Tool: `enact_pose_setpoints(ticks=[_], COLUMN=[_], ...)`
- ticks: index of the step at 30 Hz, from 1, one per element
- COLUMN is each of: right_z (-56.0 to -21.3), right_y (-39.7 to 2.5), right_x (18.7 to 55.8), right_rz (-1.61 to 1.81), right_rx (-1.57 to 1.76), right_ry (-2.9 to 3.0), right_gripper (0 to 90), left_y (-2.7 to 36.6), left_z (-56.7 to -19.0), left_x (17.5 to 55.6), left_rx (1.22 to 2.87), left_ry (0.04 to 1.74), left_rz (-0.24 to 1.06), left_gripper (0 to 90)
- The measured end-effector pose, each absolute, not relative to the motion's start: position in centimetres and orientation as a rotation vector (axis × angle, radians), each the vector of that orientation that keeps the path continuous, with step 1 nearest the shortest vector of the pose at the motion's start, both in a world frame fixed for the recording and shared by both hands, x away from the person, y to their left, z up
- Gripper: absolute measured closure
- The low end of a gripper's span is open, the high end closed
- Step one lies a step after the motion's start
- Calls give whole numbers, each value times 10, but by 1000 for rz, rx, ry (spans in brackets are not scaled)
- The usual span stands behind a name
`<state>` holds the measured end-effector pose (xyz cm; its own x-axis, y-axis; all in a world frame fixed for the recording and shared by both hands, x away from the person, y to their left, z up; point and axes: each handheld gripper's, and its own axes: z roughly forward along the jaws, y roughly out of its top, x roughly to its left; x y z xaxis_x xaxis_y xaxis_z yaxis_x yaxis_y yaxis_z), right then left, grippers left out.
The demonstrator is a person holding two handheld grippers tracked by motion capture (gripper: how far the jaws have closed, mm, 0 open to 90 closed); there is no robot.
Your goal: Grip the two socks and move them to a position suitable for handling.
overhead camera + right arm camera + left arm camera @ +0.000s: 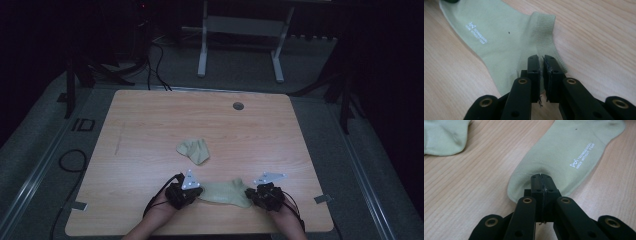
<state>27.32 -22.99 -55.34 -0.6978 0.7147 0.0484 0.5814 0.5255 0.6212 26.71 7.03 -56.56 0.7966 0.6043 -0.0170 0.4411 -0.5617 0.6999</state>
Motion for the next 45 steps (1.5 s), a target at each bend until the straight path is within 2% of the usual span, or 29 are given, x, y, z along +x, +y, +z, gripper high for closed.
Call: enact_pose_setpoints(ticks=[12,15,19,21,23,36,41,45], right_z=[-554,-550,-535,-526,-516,-463,-468,-479], right_y=[-222,-221,-217,-213,-207,-127,-90,-67], right_x=[267,268,272,277,284,342,369,388], right_rz=[925,957,1026,1048,1069,1071,1016,966], right_rx=[1085,1094,1068,1051,1045,865,846,861], right_ry=[2555,2582,2563,2543,2526,2504,2563,2588], right_gripper=[741,662,538,506,488,468,439,430], left_y=[78,79,85,89,94,128,136,138], left_z=[-566,-565,-555,-551,-548,-554,-559,-562], left_x=[261,262,260,258,257,255,257,258], left_rx=[2242,2233,2213,2200,2185,2140,2136,2123], left_ry=[784,785,793,779,791,882,923,943], left_rz=[269,245,240,251,258,259,247,253], left_gripper=[882,829,623,595,524,351,149,73])
